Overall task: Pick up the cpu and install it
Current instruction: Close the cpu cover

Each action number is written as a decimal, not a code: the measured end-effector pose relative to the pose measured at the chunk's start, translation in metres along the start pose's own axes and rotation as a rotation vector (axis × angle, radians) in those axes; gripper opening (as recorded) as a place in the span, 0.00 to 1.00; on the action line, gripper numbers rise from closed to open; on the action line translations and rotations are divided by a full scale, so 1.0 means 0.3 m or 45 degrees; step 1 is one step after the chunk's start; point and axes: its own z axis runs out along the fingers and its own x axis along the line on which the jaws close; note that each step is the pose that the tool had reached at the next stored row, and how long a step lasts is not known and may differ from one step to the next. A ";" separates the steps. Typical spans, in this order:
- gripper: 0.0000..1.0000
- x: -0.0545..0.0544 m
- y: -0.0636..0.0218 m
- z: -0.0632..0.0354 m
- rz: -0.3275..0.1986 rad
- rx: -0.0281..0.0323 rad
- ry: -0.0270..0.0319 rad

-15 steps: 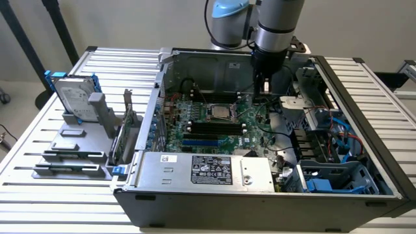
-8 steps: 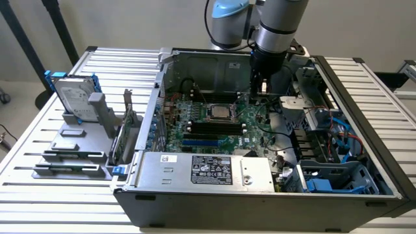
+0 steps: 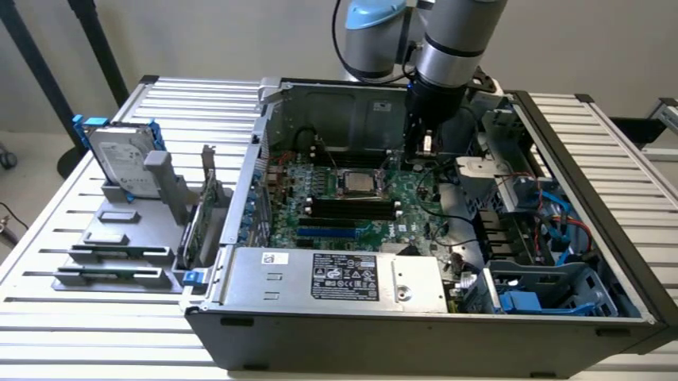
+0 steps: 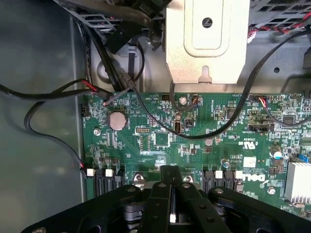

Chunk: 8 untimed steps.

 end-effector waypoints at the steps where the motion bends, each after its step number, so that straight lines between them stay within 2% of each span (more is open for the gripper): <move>1: 0.11 -0.002 -0.003 0.000 0.000 0.0063 -0.0003; 4: 0.11 -0.009 -0.014 0.000 0.001 0.0296 -0.0009; 8: 0.11 -0.015 -0.030 0.001 0.004 0.0664 -0.0020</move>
